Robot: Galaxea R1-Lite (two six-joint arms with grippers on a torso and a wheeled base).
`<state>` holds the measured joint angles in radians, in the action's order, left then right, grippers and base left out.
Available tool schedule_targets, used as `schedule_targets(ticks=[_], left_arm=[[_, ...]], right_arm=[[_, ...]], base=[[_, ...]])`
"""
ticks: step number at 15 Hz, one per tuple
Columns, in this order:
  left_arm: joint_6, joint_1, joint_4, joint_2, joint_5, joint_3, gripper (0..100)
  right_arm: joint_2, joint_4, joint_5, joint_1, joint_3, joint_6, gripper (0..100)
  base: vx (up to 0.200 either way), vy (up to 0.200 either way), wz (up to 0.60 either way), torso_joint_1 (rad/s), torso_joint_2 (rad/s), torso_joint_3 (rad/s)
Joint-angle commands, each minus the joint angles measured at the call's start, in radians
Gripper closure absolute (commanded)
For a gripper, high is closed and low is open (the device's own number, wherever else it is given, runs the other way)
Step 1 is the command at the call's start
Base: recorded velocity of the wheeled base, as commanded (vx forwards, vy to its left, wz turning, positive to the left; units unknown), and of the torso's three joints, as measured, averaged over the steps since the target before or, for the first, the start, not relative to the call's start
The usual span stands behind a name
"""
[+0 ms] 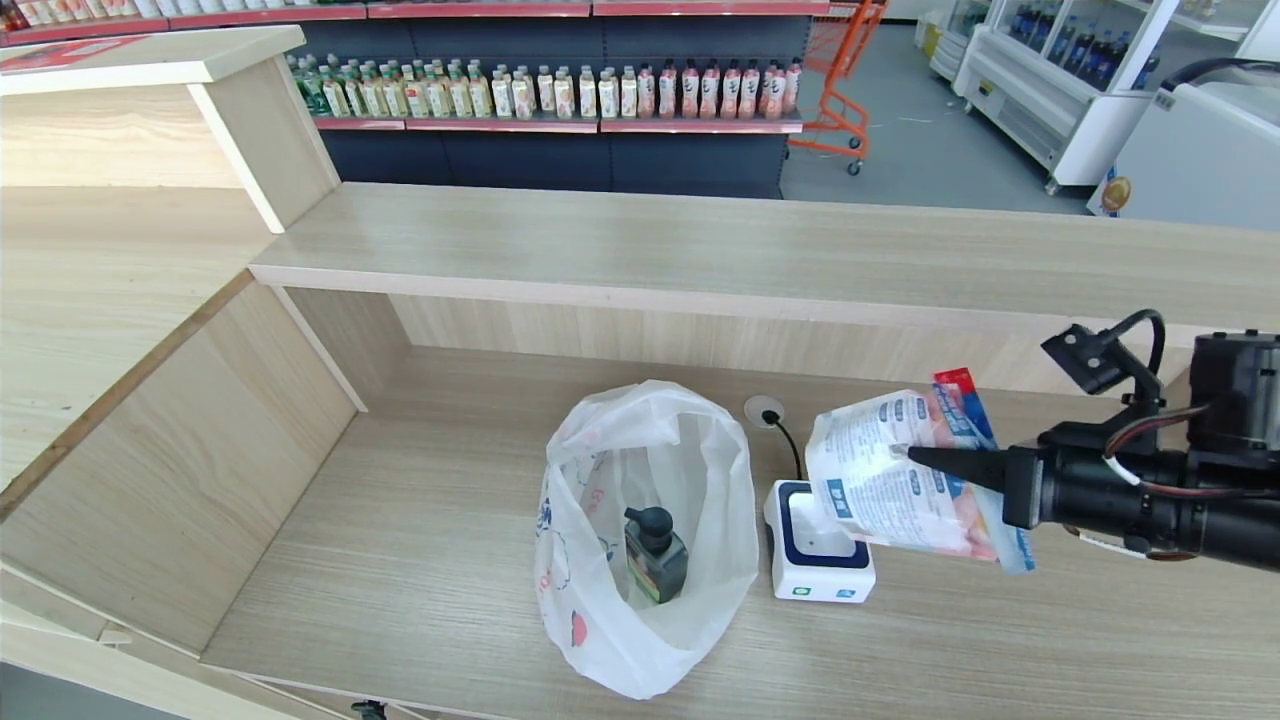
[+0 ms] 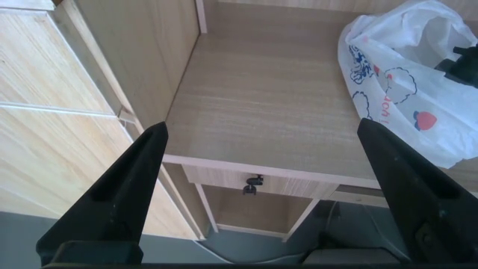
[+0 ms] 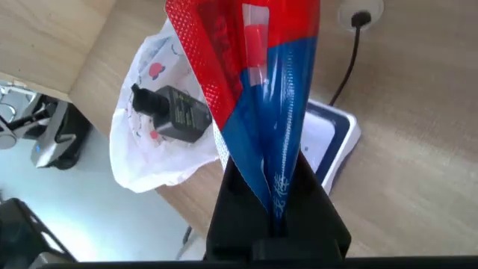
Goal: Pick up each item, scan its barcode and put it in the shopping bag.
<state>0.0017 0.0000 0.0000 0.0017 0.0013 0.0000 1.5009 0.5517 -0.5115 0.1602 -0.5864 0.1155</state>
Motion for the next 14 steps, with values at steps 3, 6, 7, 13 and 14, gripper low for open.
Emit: schedule_targets(ticks=[3, 6, 7, 13, 14], left_arm=[[0.000, 0.000, 0.000, 0.000, 0.000, 0.000, 0], [0.000, 0.000, 0.000, 0.000, 0.000, 0.000, 0], [-0.002, 0.000, 0.000, 0.000, 0.000, 0.000, 0], [0.000, 0.000, 0.000, 0.000, 0.000, 0.000, 0], [-0.002, 0.000, 0.000, 0.000, 0.000, 0.000, 0]], right_arm=[[-0.140, -0.111, 0.008, 0.002, -0.004, 0.101, 100], [-0.136, -0.113, 0.008, 0.015, -0.020, 0.139, 100], [-0.136, -0.113, 0.008, 0.016, -0.024, 0.156, 100], [-0.074, -0.113, 0.011, 0.016, -0.038, 0.158, 100], [-0.068, -0.113, 0.013, 0.024, -0.035, 0.158, 100]], base=[[0.000, 0.000, 0.00, 0.000, 0.00, 0.000], [0.000, 0.000, 0.00, 0.000, 0.00, 0.000], [0.000, 0.000, 0.00, 0.000, 0.00, 0.000], [0.000, 0.000, 0.00, 0.000, 0.00, 0.000], [0.000, 0.000, 0.00, 0.000, 0.00, 0.000]])
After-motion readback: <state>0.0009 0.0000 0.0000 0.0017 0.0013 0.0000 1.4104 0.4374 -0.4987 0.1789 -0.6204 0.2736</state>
